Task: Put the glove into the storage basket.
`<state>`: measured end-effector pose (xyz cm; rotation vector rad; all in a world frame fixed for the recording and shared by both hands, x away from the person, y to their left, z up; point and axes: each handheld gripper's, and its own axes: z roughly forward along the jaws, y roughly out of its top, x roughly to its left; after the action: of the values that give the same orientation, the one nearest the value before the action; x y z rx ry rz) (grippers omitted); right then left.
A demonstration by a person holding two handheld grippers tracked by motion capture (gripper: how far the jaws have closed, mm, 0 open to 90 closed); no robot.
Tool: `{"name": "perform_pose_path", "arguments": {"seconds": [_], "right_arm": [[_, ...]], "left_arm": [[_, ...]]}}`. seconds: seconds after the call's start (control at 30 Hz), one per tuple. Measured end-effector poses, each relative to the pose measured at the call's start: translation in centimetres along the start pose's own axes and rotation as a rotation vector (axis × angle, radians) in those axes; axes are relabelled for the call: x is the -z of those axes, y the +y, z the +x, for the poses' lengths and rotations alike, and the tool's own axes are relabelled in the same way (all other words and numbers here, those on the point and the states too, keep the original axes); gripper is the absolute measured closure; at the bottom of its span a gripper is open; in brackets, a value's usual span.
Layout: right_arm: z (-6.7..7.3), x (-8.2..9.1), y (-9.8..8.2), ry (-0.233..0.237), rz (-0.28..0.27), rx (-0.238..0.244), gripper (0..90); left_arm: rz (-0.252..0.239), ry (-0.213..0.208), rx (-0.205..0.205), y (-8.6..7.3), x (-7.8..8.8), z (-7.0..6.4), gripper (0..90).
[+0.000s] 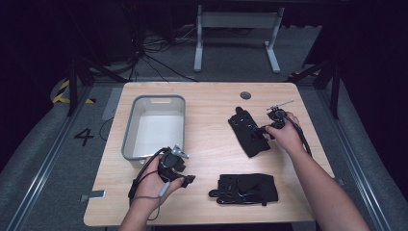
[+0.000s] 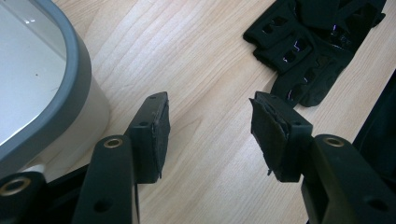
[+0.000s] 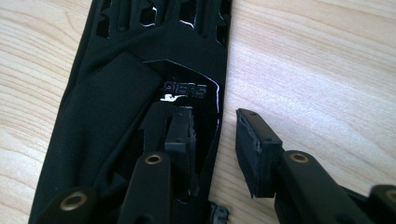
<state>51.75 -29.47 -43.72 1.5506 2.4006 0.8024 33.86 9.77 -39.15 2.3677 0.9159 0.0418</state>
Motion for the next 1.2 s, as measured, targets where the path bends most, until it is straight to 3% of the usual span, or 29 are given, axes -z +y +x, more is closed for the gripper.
{"name": "perform_pose_path", "arguments": {"seconds": [0.17,0.33,0.5,0.6,0.77,0.83,0.87,0.93,0.97,1.0,1.2], "right_arm": [[0.1,0.0,0.0,-0.008,0.005,0.019,70.1],[0.4,-0.1,0.1,0.001,0.020,0.028,82.9],[0.5,0.0,0.2,0.010,0.016,0.023,87.6],[0.7,0.3,0.2,0.002,-0.002,0.043,88.2],[1.6,2.2,0.4,0.038,-0.078,0.080,88.2],[2.1,3.1,0.6,0.041,-0.098,0.106,88.2],[2.8,4.2,0.7,0.026,-0.110,0.143,88.2],[3.0,4.5,0.7,0.022,-0.116,0.162,88.2],[3.7,5.7,0.8,0.000,-0.134,0.229,88.2],[3.7,5.7,0.8,0.000,-0.134,0.229,88.2],[4.9,8.0,0.7,-0.095,-0.135,0.349,88.1]], "left_arm": [[0.003,-0.002,-0.005,0.1,-0.2,-0.1,47.2],[0.000,-0.006,0.000,0.0,-0.1,0.1,47.0],[0.001,-0.007,-0.001,0.1,-0.2,0.2,47.0],[0.003,-0.007,-0.001,0.1,-0.2,0.2,47.0],[0.003,-0.009,-0.002,0.2,-0.3,0.3,47.0],[0.001,-0.012,-0.003,0.2,-0.3,0.2,47.0],[0.000,-0.013,-0.003,0.3,-0.3,0.2,47.0],[0.000,-0.015,-0.006,0.3,-0.3,0.1,47.0],[0.000,-0.015,-0.009,0.4,-0.3,0.1,47.0],[0.000,-0.015,-0.009,0.4,-0.3,0.1,47.0],[0.002,-0.017,-0.014,0.6,-0.5,0.1,47.1]]}}
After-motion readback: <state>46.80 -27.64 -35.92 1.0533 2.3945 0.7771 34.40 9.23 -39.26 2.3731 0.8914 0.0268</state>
